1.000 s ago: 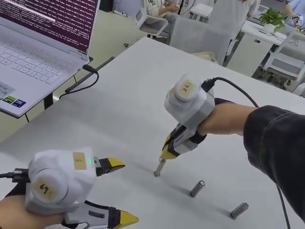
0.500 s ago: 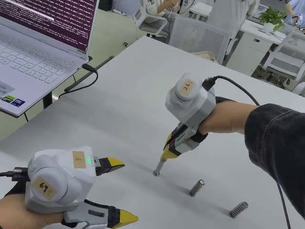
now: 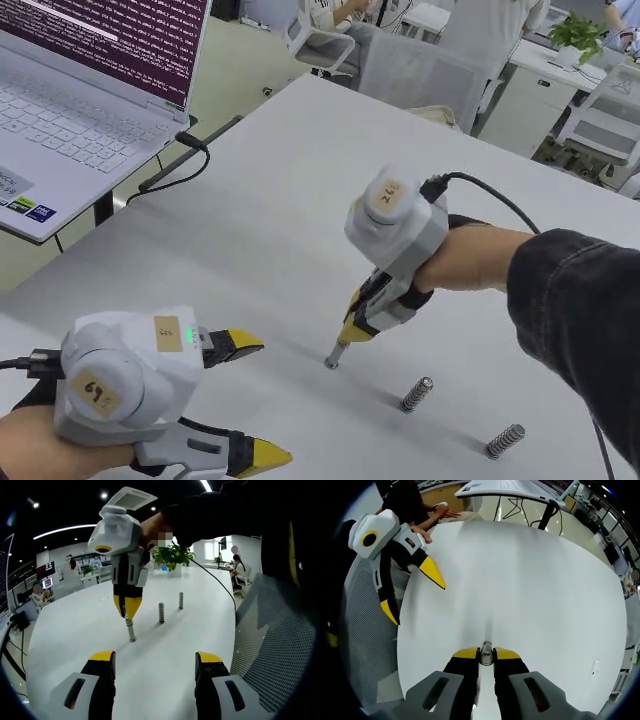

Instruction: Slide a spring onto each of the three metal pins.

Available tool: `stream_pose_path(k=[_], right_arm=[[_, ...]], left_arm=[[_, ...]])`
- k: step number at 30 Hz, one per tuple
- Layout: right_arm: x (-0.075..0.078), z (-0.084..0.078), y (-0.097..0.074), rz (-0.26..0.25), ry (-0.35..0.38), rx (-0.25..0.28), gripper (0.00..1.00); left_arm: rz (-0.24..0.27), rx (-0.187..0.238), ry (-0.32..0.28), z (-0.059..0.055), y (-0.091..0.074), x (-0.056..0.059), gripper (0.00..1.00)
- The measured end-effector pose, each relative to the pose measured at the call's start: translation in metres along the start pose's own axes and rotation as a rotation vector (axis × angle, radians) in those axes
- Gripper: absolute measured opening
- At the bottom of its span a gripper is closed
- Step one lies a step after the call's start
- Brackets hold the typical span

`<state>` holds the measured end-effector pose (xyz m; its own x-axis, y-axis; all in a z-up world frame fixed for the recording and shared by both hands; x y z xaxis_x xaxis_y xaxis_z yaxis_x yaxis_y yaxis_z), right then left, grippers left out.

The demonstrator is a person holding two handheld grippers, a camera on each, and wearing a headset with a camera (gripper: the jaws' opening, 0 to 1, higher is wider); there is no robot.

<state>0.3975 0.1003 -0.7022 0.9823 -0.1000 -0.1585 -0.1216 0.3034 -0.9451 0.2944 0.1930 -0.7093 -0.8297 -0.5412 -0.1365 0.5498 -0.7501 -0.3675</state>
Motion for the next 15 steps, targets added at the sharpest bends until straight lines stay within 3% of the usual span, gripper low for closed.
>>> stream_pose_path(k=[15], right_arm=[[-0.009,-0.007,0.016,0.034,0.015,-0.027,0.08]], left_arm=[[0.0,-0.003,0.001,-0.001,-0.001,0.001,0.6]])
Point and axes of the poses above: the centre of the closed fingertips' face, and the gripper's own axes: y roughly forward along the fingers, x roughly to its right, z roughly out of its top, the point moved 4 cm from there along -y, roughly backward along the fingers, and after that the axes turned 9 degrees about z, right-handed, at the moved point
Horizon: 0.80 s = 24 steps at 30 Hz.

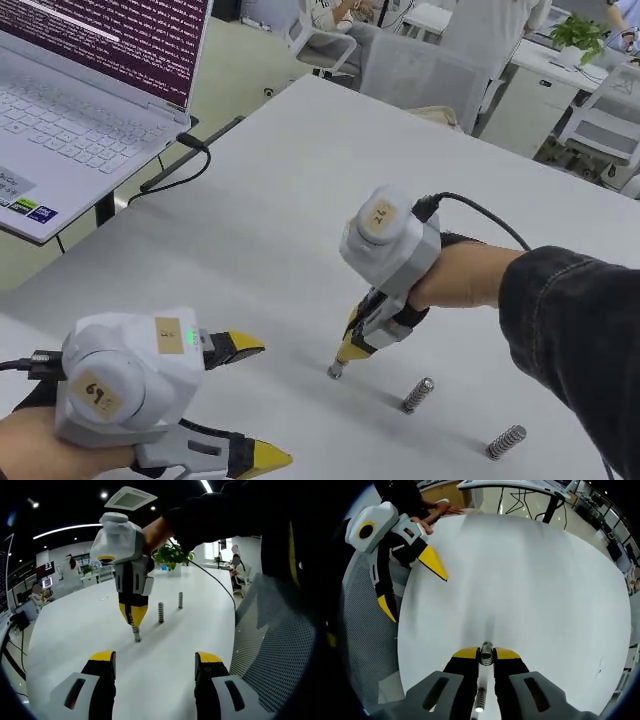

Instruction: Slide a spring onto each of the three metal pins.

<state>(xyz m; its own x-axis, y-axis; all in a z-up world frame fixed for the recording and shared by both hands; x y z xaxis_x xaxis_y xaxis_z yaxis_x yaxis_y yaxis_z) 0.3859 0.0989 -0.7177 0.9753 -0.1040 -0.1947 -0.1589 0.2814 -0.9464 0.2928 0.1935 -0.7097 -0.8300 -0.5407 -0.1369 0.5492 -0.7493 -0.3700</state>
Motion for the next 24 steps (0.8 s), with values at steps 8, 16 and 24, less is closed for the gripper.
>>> stream_pose_path(k=[8,16,24], right_arm=[[-0.005,-0.004,0.008,0.002,-0.004,-0.003,0.08],[-0.007,-0.008,0.015,-0.001,-0.007,-0.001,0.08],[-0.005,-0.011,0.02,-0.001,0.006,0.008,0.08]], left_arm=[[-0.003,0.0,-0.001,0.0,0.0,0.002,0.59],[-0.004,-0.002,0.001,0.0,0.0,0.002,0.59],[-0.005,-0.003,0.0,0.0,0.001,0.002,0.59]])
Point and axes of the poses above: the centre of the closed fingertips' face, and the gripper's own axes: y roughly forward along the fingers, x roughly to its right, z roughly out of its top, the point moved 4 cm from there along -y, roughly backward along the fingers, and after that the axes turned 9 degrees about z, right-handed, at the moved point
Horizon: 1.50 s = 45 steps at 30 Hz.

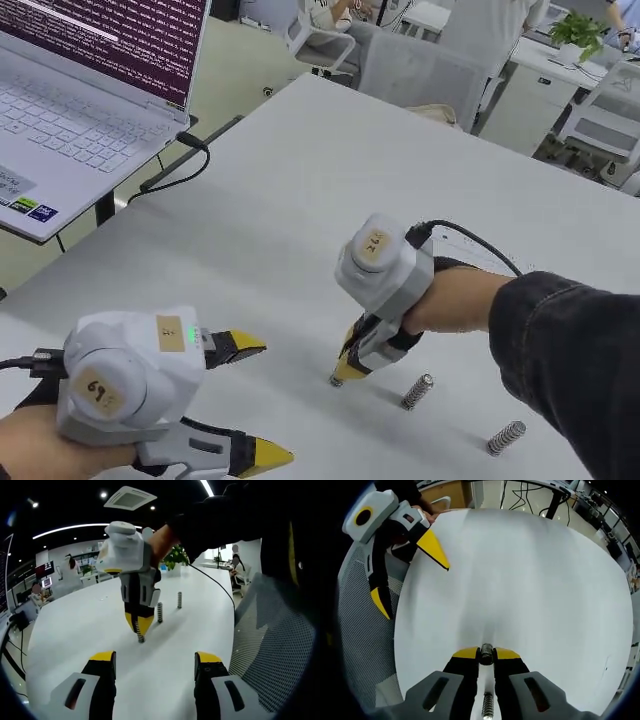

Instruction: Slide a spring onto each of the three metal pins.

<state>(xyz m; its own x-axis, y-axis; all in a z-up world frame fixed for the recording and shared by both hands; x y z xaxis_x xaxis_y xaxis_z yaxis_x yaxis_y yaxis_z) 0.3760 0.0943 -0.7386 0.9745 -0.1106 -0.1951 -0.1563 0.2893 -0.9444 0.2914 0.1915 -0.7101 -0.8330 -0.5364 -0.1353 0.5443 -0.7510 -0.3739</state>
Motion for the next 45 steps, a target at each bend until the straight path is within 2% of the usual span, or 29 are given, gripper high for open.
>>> stream_pose_path(k=[14,22,32,34,37,39,45], right_arm=[[-0.001,0.002,0.002,0.003,0.005,0.022,0.1],[-0.002,0.002,-0.003,-0.002,0.019,0.054,0.19],[-0.01,-0.005,-0.01,-0.02,0.047,0.131,0.38],[-0.01,-0.005,-0.013,-0.028,0.059,0.172,0.43],[-0.01,-0.006,-0.019,-0.047,0.068,0.206,0.47],[-0.01,-0.008,-0.022,-0.056,0.069,0.214,0.49],[-0.012,-0.018,-0.035,-0.081,0.101,0.288,0.53]], left_arm=[[-0.002,-0.002,0.002,0.0,0.001,0.0,0.59],[-0.006,-0.005,0.009,0.001,0.001,0.0,0.59],[-0.012,-0.008,0.016,0.005,0.002,0.0,0.59],[-0.013,-0.013,0.021,0.006,0.003,-0.001,0.59],[-0.013,-0.013,0.02,0.008,0.002,-0.002,0.59],[-0.013,-0.017,0.024,0.009,0.002,-0.003,0.59],[-0.015,-0.021,0.026,0.012,0.004,-0.004,0.59]])
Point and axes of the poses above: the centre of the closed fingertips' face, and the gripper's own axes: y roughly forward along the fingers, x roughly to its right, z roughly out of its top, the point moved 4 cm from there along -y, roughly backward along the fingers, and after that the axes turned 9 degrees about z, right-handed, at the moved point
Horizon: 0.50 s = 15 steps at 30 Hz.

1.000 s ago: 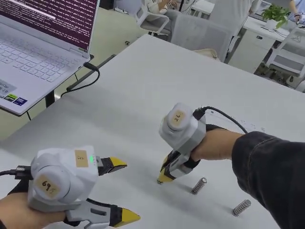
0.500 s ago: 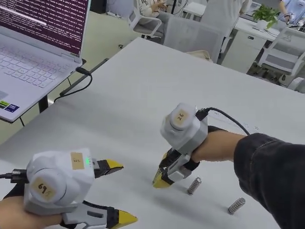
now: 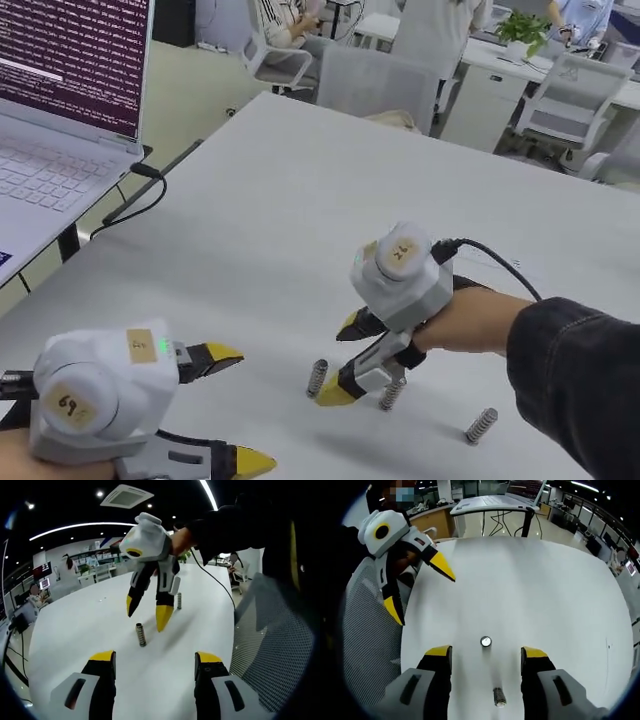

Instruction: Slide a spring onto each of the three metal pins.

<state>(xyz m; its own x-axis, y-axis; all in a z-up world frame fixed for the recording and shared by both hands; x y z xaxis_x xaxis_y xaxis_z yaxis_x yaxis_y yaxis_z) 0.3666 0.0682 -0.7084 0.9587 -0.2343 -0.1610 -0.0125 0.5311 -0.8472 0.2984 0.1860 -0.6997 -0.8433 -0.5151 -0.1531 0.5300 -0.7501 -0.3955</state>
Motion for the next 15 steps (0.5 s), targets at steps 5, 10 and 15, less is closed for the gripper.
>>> stream_pose_path(k=[5,10,15], right_arm=[[-0.001,-0.003,-0.014,-0.031,0.01,0.061,0.57],[-0.001,0.0,-0.031,-0.082,0.009,0.144,0.62],[-0.002,-0.004,-0.049,-0.129,0.011,0.203,0.63]], left_arm=[[0.0,0.0,-0.003,0.005,0.003,0.0,0.59],[-0.002,-0.003,0.004,0.009,0.005,0.001,0.6],[-0.004,-0.004,0.01,0.012,0.007,0.0,0.6]])
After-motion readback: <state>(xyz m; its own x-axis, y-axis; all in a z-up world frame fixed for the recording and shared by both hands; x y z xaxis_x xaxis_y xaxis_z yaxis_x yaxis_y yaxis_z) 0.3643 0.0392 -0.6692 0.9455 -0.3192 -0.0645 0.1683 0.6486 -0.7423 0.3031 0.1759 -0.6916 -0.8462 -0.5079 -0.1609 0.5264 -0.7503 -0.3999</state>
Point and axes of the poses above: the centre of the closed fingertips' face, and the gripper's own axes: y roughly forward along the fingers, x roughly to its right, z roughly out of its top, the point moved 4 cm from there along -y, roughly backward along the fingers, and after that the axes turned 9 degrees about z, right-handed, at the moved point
